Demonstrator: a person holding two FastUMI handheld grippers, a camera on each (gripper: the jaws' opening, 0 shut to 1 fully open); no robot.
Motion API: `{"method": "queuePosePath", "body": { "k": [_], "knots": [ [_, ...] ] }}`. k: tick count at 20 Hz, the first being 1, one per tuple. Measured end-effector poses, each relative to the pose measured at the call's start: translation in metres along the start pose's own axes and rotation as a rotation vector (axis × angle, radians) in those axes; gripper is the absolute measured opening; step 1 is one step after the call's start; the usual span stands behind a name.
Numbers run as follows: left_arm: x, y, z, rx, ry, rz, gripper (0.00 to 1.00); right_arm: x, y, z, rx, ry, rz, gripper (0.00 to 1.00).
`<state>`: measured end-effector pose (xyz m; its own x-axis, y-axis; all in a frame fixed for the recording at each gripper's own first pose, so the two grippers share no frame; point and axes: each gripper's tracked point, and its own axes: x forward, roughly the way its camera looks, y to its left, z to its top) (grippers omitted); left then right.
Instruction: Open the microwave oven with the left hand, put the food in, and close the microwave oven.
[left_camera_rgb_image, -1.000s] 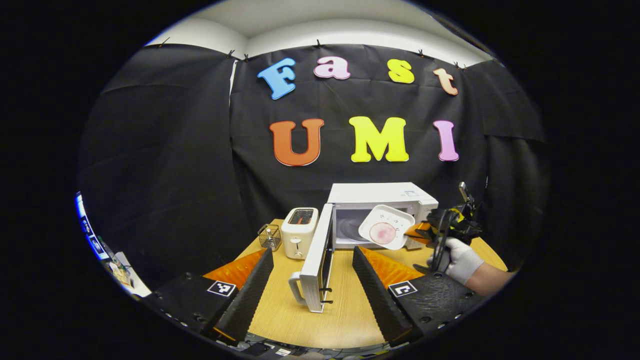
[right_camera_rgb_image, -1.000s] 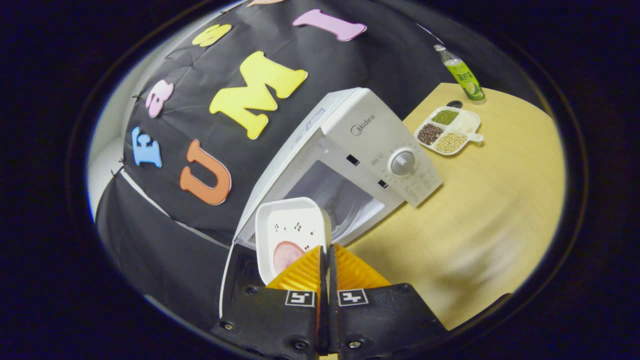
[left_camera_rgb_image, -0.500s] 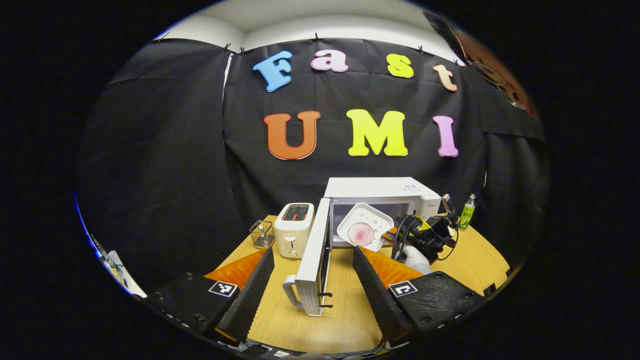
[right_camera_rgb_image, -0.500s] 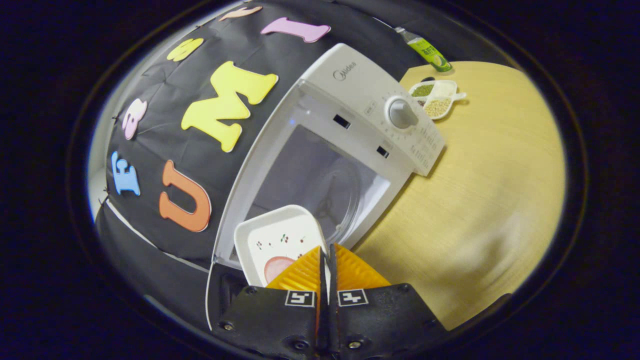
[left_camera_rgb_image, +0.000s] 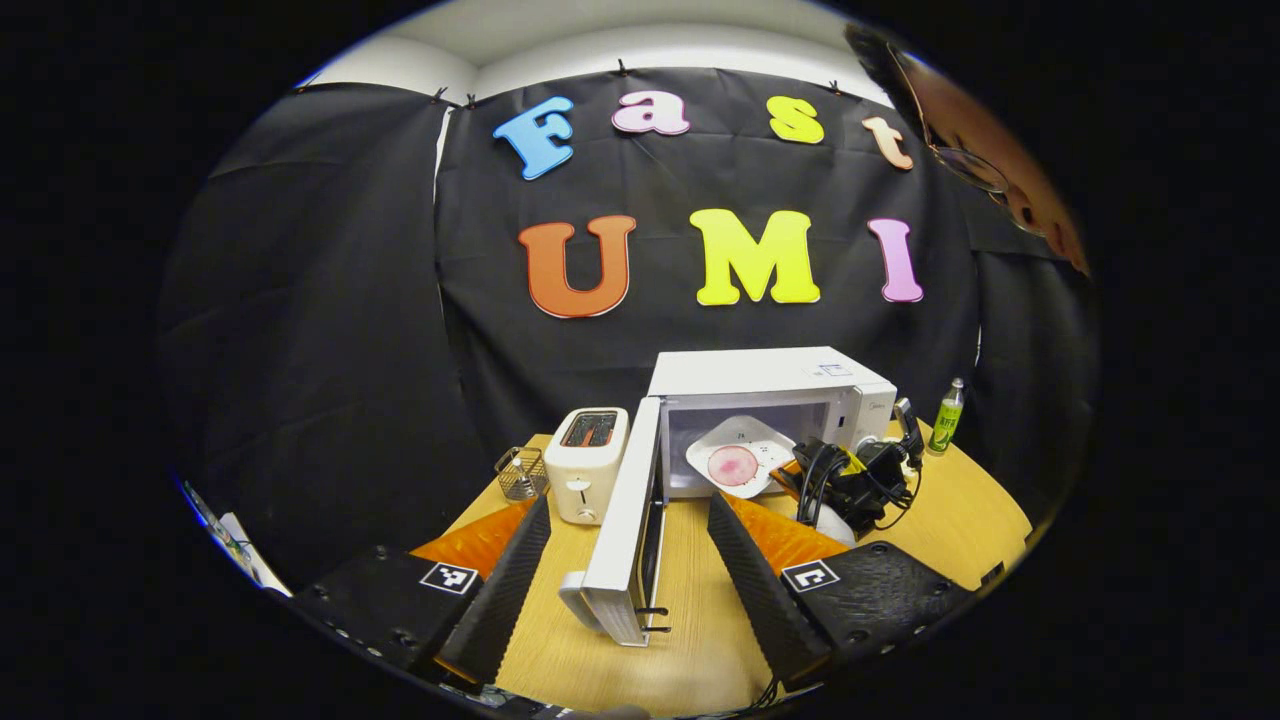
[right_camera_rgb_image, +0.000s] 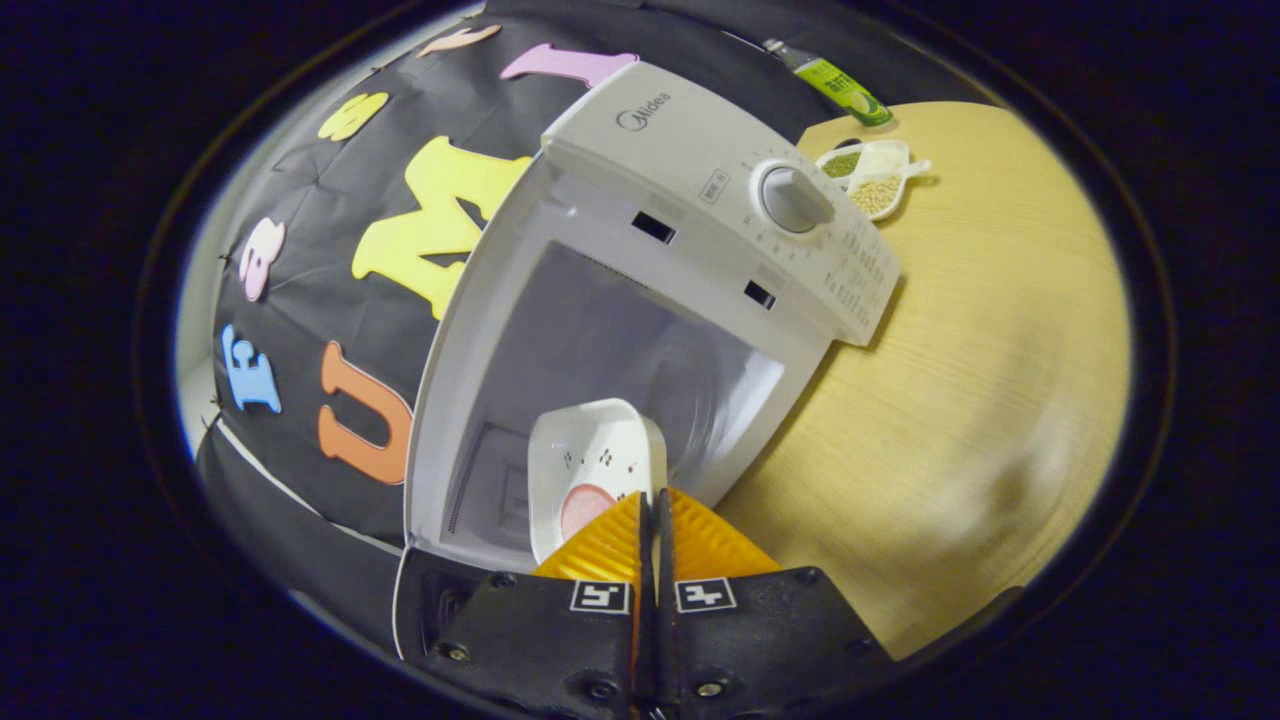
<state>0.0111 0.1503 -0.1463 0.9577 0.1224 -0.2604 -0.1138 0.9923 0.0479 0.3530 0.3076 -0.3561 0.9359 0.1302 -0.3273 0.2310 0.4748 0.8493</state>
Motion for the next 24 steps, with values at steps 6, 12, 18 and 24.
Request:
{"method": "queuePosePath", "body": {
  "k": [6, 12, 18, 24],
  "knots": [
    [0.016, -0.011, -0.006, 0.026, 0.018, -0.025, 0.96, 0.042, -0.011, 0.01, 0.115, -0.07, -0.023, 0.04],
    [0.029, -0.019, -0.018, 0.021, 0.024, -0.049, 0.96, 0.079, 0.0, 0.018, 0.143, -0.124, -0.003, 0.04],
    [0.031, -0.014, -0.024, 0.02, 0.029, -0.06, 0.96, 0.086, 0.0, 0.032, 0.132, -0.17, 0.034, 0.05],
    [0.028, -0.015, -0.014, 0.033, 0.005, -0.085, 0.95, 0.056, 0.019, 0.041, -0.013, -0.198, 0.072, 0.89]
  ]
}}
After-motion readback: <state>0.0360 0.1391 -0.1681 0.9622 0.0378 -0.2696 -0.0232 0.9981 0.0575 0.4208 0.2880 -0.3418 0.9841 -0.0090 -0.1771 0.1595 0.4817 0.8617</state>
